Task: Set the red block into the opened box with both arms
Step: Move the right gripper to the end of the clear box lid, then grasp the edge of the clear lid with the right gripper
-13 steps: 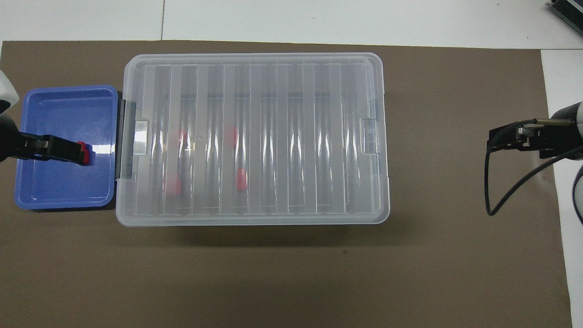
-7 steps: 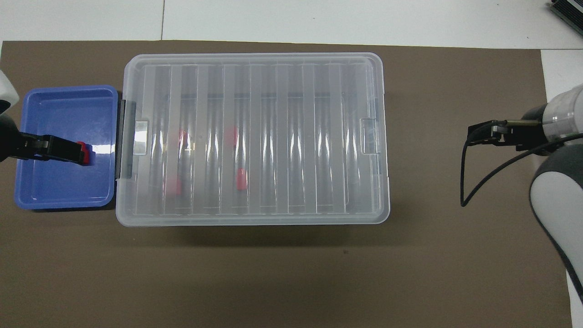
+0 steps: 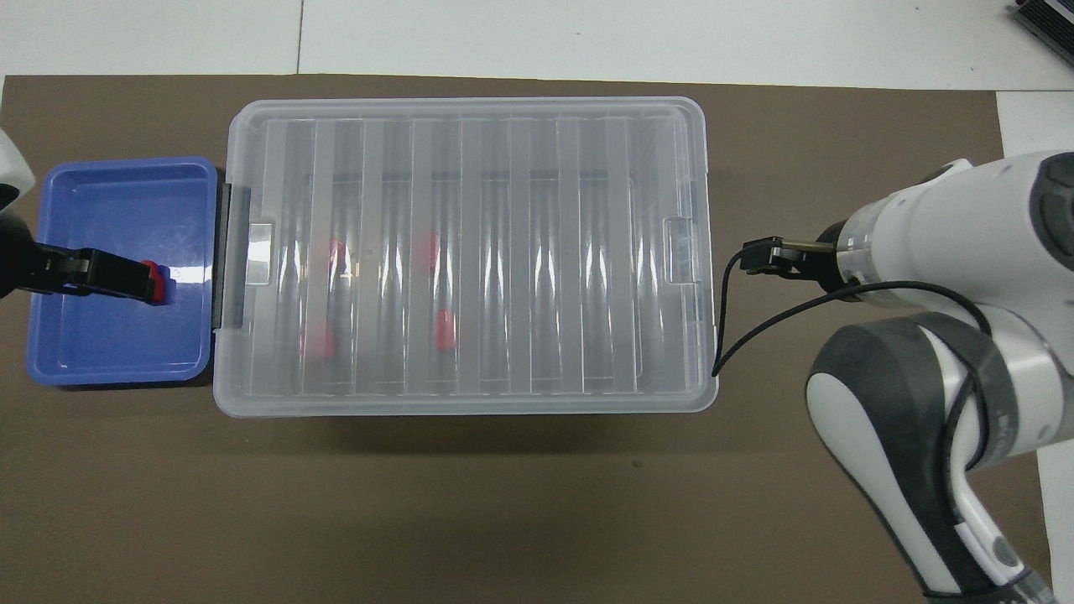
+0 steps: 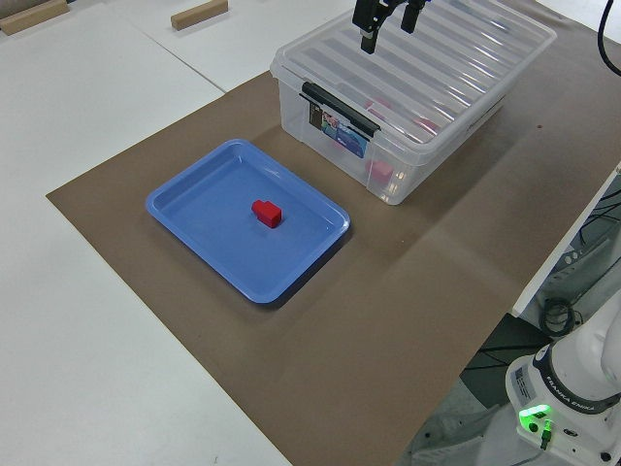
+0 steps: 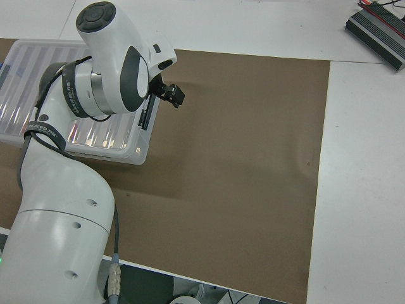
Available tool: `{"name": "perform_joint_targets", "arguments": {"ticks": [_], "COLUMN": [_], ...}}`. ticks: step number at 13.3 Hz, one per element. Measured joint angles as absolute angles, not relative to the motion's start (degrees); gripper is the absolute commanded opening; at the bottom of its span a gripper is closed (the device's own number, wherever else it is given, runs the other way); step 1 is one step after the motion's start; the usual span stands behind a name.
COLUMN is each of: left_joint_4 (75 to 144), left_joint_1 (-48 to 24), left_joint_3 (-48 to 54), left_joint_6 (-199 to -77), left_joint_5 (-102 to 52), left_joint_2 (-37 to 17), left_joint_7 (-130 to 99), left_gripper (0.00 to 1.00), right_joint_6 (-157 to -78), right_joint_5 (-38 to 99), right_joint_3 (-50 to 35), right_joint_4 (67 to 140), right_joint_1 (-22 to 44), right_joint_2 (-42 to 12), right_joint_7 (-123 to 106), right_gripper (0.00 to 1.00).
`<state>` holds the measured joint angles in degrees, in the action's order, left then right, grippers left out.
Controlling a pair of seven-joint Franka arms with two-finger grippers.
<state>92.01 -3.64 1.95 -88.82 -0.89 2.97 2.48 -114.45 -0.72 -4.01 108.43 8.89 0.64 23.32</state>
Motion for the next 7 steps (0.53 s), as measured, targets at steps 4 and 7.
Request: {"name": "perform_joint_targets", "arguments": {"ticks": [4,7], "left_joint_4": [92.01,92.01], "left_joint_1": [-3.64,-3.64], "left_joint_3": [1.95,1.95], "left_joint_6": [-88.82,-88.82], "left_joint_5": [-0.89,-0.89], "left_joint_2": [2.97,2.97], "left_joint_7": [2.48,2.48], "left_gripper": [1.0,1.0], "right_joint_6": [-117.48,-118.63], "right_joint_5": [-0.73,-0.78], "right_joint_3": [-4.05,-3.97], "right_joint_4": [110.08,111.72], "right_joint_1": [12.09,12.36], "right_joint_2": [-0.72,-1.11], "right_joint_7": [25.8,25.98], "right_gripper": [0.99,0.99]}}
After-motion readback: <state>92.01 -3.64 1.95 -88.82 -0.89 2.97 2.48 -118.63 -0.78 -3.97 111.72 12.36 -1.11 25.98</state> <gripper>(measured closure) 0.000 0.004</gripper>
